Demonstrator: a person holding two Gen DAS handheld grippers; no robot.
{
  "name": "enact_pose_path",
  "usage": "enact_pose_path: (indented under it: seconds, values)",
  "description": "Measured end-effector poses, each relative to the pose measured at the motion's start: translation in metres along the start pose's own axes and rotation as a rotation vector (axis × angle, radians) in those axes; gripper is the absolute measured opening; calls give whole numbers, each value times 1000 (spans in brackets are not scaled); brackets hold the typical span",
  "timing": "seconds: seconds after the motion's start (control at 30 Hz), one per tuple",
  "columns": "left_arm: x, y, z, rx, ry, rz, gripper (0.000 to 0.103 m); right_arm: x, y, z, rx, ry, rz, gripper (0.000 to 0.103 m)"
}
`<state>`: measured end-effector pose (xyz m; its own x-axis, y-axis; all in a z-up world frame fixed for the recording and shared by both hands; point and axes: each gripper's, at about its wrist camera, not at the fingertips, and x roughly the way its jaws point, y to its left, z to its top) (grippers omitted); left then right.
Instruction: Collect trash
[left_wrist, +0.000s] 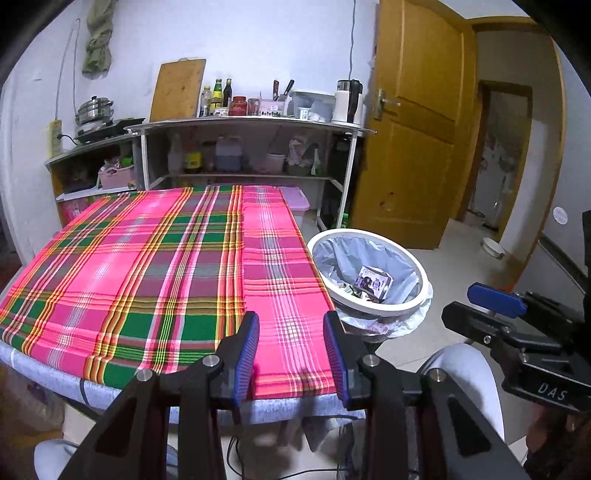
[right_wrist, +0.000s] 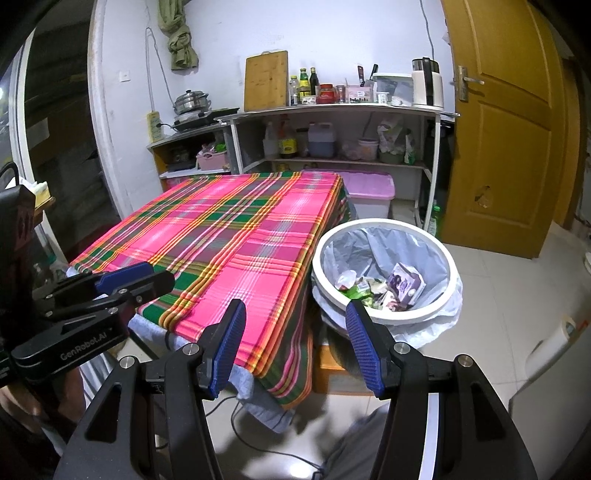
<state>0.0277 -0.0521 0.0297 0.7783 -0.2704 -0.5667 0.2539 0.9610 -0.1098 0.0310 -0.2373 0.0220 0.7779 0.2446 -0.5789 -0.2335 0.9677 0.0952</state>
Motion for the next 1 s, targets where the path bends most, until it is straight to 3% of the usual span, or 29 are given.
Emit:
enact_pose_path:
  seconds: [1.0]
  values:
    - [0, 2, -5, -19, 9, 25, 36, -1, 5, -1, -4, 7, 4, 57]
